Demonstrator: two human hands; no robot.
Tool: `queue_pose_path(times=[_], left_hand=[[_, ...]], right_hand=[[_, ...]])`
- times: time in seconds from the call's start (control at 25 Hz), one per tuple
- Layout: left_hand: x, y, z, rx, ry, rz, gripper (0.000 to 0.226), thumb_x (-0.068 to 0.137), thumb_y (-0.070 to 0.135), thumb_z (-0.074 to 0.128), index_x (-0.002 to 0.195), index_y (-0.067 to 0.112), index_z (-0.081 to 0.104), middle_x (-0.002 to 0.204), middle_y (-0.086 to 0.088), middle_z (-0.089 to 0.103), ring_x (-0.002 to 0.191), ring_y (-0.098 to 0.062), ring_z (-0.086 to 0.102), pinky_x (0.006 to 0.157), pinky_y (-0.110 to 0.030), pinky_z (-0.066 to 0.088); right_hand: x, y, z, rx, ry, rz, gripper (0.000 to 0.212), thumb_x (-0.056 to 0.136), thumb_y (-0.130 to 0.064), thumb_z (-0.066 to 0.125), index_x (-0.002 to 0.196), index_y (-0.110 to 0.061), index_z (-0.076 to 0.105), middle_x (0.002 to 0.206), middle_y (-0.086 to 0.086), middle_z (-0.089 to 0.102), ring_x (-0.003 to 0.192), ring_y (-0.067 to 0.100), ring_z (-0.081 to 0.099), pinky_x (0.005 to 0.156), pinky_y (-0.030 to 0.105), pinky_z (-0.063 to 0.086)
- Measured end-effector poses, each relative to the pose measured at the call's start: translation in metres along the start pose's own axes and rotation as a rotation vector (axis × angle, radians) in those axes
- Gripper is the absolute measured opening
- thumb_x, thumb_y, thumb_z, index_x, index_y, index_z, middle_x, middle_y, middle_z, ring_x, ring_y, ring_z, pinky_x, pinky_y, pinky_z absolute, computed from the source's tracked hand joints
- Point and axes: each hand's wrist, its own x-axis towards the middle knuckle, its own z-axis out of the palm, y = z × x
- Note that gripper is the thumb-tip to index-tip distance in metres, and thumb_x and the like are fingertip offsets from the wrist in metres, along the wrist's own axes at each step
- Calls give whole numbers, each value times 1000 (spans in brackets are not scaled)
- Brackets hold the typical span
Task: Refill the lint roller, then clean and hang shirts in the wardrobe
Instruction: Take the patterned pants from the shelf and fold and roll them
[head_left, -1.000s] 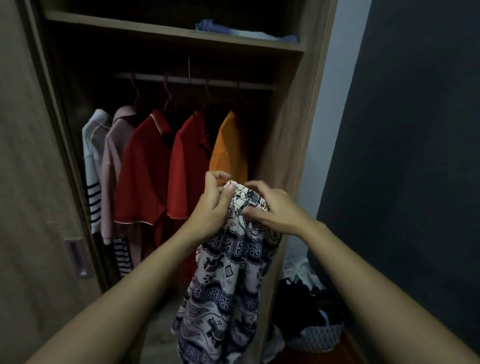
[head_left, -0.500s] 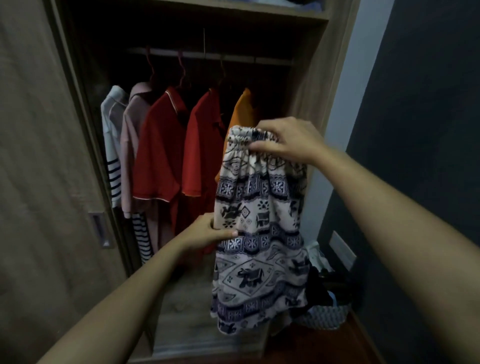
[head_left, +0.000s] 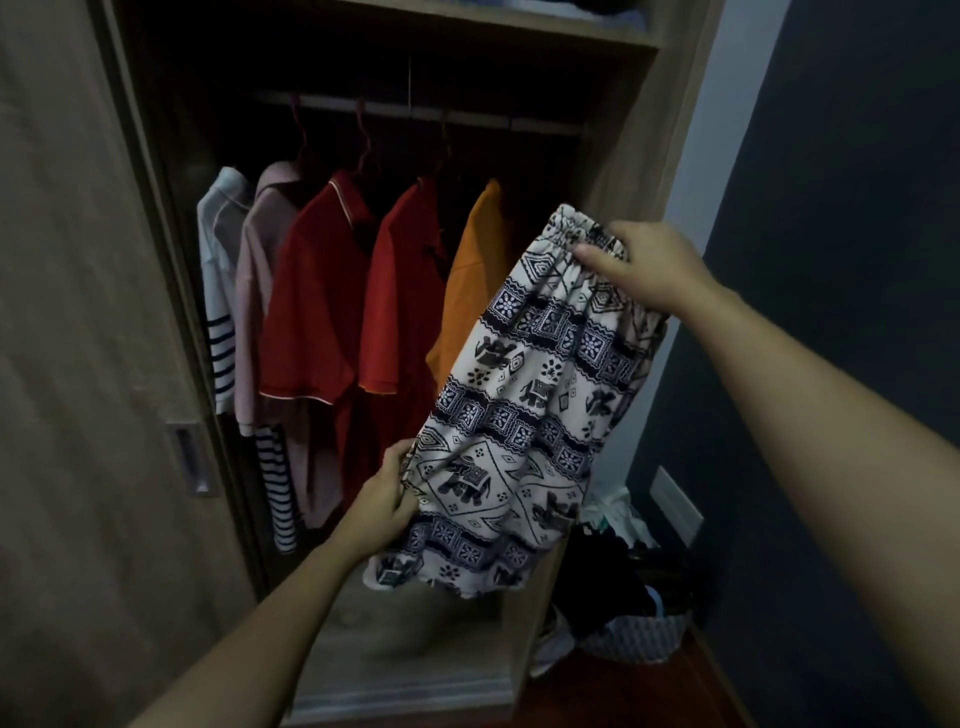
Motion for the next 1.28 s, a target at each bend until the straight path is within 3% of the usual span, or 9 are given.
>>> queue_pose_path(times=[0.16,0.28,0.36,0.48,0.56,0.68,0.8,1.04,1.28], left_hand=[[-3,-7,1,195,-83,186,38,87,15,52,115,39,53,95,0,58,83,-12,55,81,-31,49],[-1,19,-8,70,-204,94,36,77,10,44,91,26,73,87,4,69,63,0,55,67,-28,52],[3,42,-12,-59,-345,52,54,69,-4,45,105,28,70,113,8,66,84,6,58,78,-10,45],[12,71,-17,64,-488,210,71,66,-8,43,122,33,61,131,14,57,106,7,53,96,-11,37],[19,86,-23,213,-486,307,51,76,-4,50,118,23,65,121,12,63,86,19,55,80,-1,39],[27,102,-30,439,-362,338,16,84,27,58,93,20,70,100,2,61,91,-7,57,75,-24,42],[37,108,-32,488,-97,328,46,74,54,44,83,16,67,102,2,36,100,-17,34,80,-29,32],[51,135,-47,137,57,238,34,75,45,45,75,16,62,62,1,62,59,-14,55,59,-34,45],[54,155,-60,64,-129,319,14,84,19,65,71,16,64,60,11,57,55,3,49,53,-13,33]], right_hand=[[-5,13,12,-35,4,119,62,89,-59,41,112,-4,56,107,19,64,98,35,59,70,35,42],[-6,12,25,-28,-31,142,56,91,-55,42,109,-3,55,102,18,63,94,35,60,68,33,42],[-8,11,34,-32,-27,151,55,90,-58,39,105,-7,54,97,15,63,91,34,61,70,38,49],[-11,3,41,15,-33,127,53,94,-50,40,114,-2,52,103,18,63,96,34,60,77,37,44],[-14,-2,47,110,-65,128,55,95,-46,40,123,1,47,90,13,62,83,25,61,76,33,41],[-23,-1,59,250,-179,147,50,95,-44,42,120,-1,46,78,0,53,73,18,56,69,30,40],[-40,-2,76,559,-349,244,34,94,-35,48,111,-6,43,81,-4,56,72,10,56,61,25,44],[-65,-3,108,1112,-585,393,39,89,-18,59,124,-14,43,110,10,61,93,24,64,88,41,53],[-83,-6,119,1311,-647,318,58,89,1,48,117,-50,43,125,18,48,87,30,58,76,40,50]])
